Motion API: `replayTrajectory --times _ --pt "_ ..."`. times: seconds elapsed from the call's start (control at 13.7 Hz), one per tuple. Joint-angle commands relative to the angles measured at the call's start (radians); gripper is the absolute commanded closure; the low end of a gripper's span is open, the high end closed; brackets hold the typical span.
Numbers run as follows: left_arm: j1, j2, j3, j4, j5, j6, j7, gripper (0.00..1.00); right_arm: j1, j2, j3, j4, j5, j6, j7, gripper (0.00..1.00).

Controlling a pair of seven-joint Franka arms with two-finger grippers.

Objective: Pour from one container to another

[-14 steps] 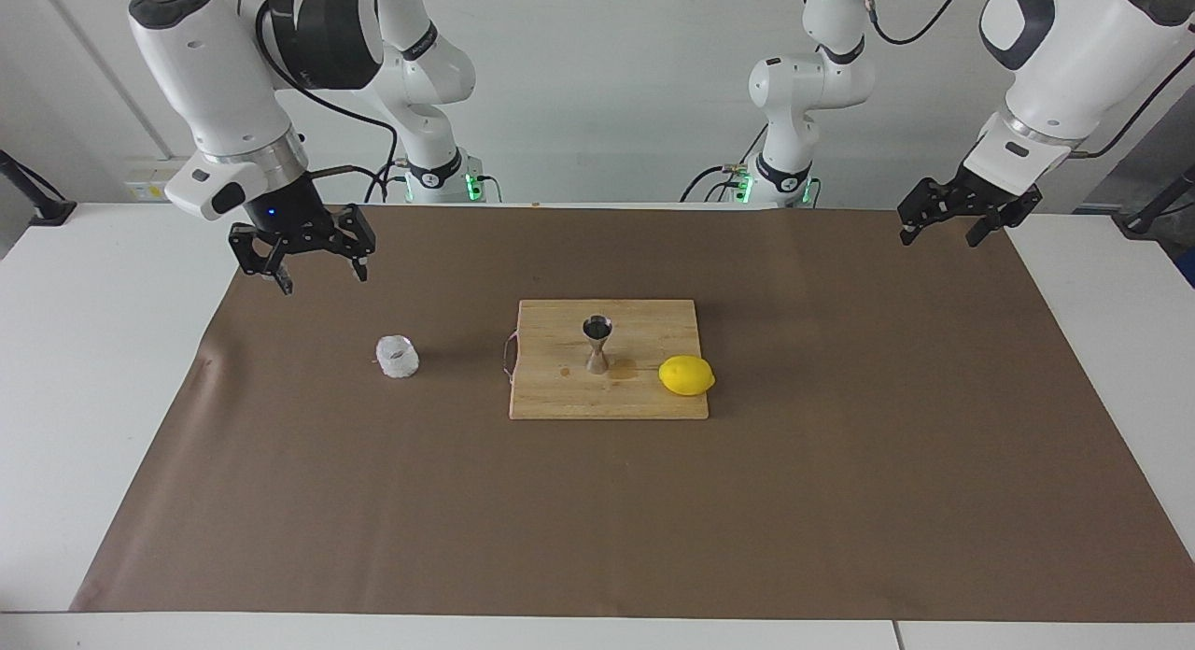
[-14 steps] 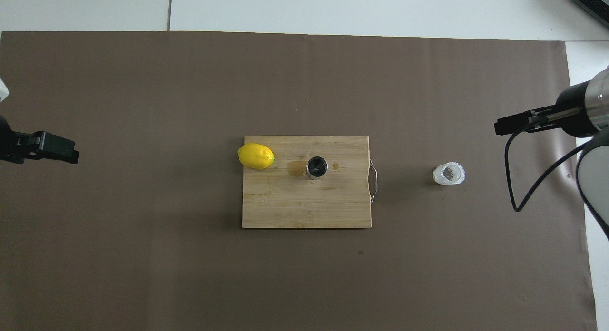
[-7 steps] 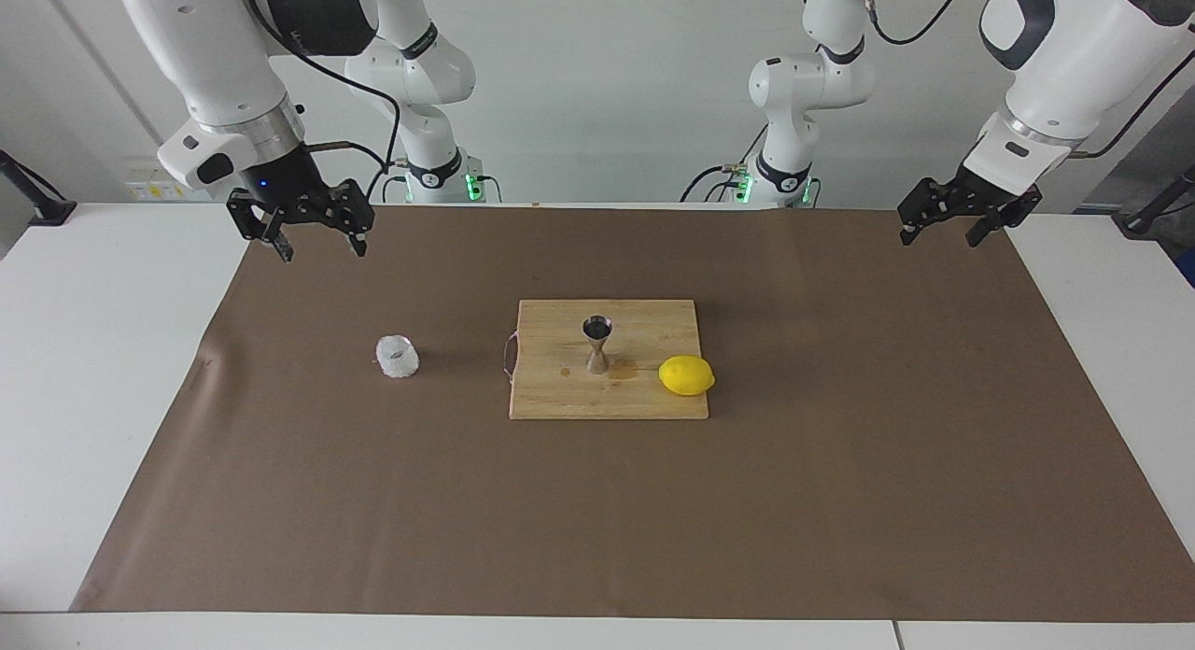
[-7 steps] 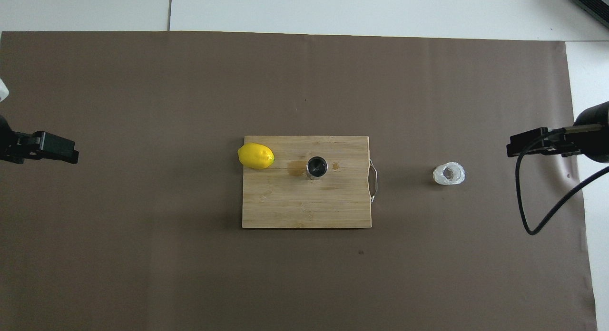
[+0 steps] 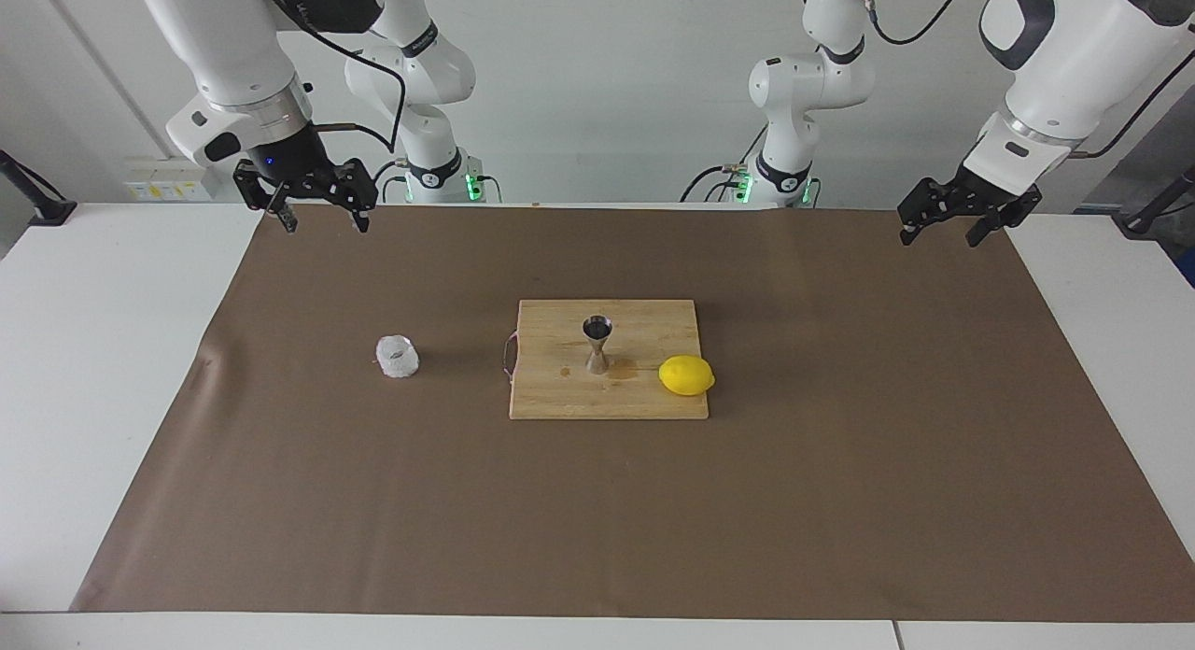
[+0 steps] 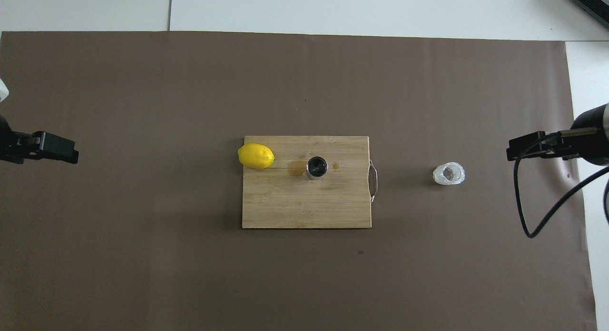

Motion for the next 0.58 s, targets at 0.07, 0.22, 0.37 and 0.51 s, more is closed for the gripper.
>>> replayTrajectory --times 0.07,0.22,0.37,0.51 --pt "0.010 -0.011 -0.007 -0.006 0.012 -0.013 0.009 0.00 -0.006 -0.015 0.020 -0.018 -0.025 -0.015 0.022 0.00" --pt "0.010 -0.011 -0.007 -0.006 0.012 -0.013 0.009 0.00 -0.006 -0.018 0.020 -0.023 -0.022 -0.024 0.025 0.00" --pt "0.010 -0.011 -0.007 -0.006 0.012 -0.013 0.009 0.00 -0.006 -0.020 0.020 -0.024 -0.022 -0.027 0.027 0.00" --pt "0.011 -0.011 -0.009 -0.006 0.012 -0.013 0.009 0.00 -0.006 -0.020 0.020 -0.024 -0.022 -0.027 0.029 0.00"
